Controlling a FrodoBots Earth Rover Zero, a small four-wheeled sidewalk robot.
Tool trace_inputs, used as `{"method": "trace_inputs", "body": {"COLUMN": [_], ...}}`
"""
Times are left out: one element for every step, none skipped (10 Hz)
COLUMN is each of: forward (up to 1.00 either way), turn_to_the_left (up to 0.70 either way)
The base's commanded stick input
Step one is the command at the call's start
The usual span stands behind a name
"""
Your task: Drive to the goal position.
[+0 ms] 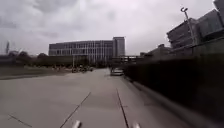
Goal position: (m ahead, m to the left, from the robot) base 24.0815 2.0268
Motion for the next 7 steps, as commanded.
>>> {"method": "trace_inputs", "body": {"forward": [0.85,0.85,0.85,0.85,0.85,0.85,0.85], "turn_to_the_left": [0.01,0.09,0.22,0.34,0.3,0.0,0.0]}}
